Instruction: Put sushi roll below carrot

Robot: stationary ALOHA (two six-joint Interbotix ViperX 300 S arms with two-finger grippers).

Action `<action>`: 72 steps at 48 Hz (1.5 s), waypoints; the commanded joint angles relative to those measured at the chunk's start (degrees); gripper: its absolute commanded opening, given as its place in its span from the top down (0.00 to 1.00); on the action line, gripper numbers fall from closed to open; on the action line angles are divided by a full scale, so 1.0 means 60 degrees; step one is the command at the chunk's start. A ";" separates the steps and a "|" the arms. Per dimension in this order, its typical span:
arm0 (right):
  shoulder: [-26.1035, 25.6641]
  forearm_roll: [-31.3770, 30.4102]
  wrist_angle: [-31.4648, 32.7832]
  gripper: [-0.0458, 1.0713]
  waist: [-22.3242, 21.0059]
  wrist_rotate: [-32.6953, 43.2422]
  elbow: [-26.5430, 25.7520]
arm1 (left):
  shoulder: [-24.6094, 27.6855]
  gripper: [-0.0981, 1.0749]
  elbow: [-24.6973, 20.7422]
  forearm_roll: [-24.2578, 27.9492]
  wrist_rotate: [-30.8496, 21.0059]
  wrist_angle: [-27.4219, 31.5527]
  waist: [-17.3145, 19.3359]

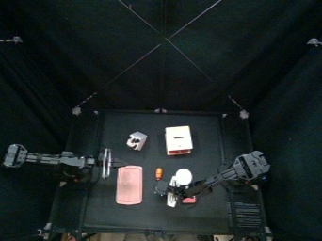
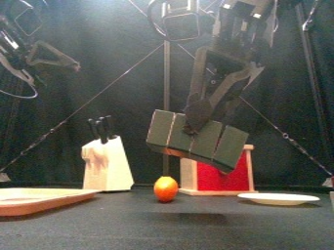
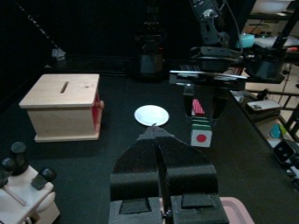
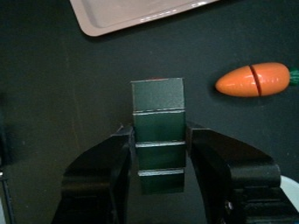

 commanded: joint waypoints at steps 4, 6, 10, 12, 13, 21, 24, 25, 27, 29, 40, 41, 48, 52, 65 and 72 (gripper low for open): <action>0.0059 0.0176 -0.0015 0.40 0.0029 -0.0410 -0.0396 | 0.0015 0.93 -0.0132 -0.0029 0.0015 -0.0088 -0.0015; 0.0132 0.0220 -0.0015 0.40 0.0029 -0.0483 -0.0425 | 0.0015 0.93 -0.0132 -0.0044 0.0000 -0.0088 0.0000; 0.0234 0.0293 0.0000 0.40 0.0029 -0.0630 -0.0498 | 0.0015 0.93 -0.0117 -0.0029 0.0000 -0.0088 0.0000; 0.0293 0.0337 0.0029 0.40 0.0029 -0.0688 -0.0527 | 0.0029 0.93 -0.0117 -0.0029 0.0000 -0.0088 -0.0015; 0.0322 0.0352 0.0044 0.40 0.0029 -0.0732 -0.0542 | 0.0015 0.93 -0.0117 -0.0029 0.0000 -0.0088 -0.0015; 0.0498 0.0469 0.0190 0.39 0.0029 -0.0806 -0.0601 | 0.0015 0.93 -0.0117 -0.0029 0.0000 -0.0088 -0.0015; 0.0557 0.0483 0.0220 0.38 0.0029 -0.0806 -0.0630 | 0.0029 0.93 -0.0117 -0.0029 0.0000 -0.0088 -0.0015; 0.0571 0.0483 0.0220 0.37 0.0029 -0.0820 -0.0630 | 0.0015 0.93 -0.0117 -0.0029 0.0000 -0.0088 0.0000; 0.0586 0.0469 0.0234 0.36 0.0029 -0.0820 -0.0659 | 0.0015 0.93 -0.0117 -0.0029 0.0000 -0.0088 -0.0015; 0.0615 0.0454 0.0234 0.34 0.0029 -0.0820 -0.0674 | 0.0015 0.93 -0.0117 -0.0029 0.0000 -0.0088 0.0000; 0.0674 0.0454 0.0278 0.23 0.0029 -0.0820 -0.0747 | 0.0015 0.93 -0.0117 -0.0044 0.0000 -0.0088 -0.0015; 0.0659 0.0469 0.0293 0.21 0.0029 -0.0820 -0.0747 | 0.0029 0.93 -0.0117 -0.0029 0.0000 -0.0088 -0.0015; 0.0674 0.0483 0.0352 0.14 0.0029 -0.0820 -0.0776 | 0.0015 0.93 -0.0117 -0.0044 0.0000 -0.0088 -0.0015; 0.0674 0.0469 0.0381 0.09 0.0029 -0.0820 -0.0806 | 0.0015 0.93 -0.0117 -0.0044 0.0000 -0.0088 -0.0015; 0.0718 0.0439 0.0806 0.07 0.0029 -0.0820 -0.0938 | 0.0015 0.93 -0.0117 -0.0044 0.0000 -0.0088 0.0000; 0.0718 0.0425 0.0952 0.07 0.0029 -0.0820 -0.0952 | 0.0015 0.93 -0.0117 -0.0029 0.0000 -0.0088 -0.0015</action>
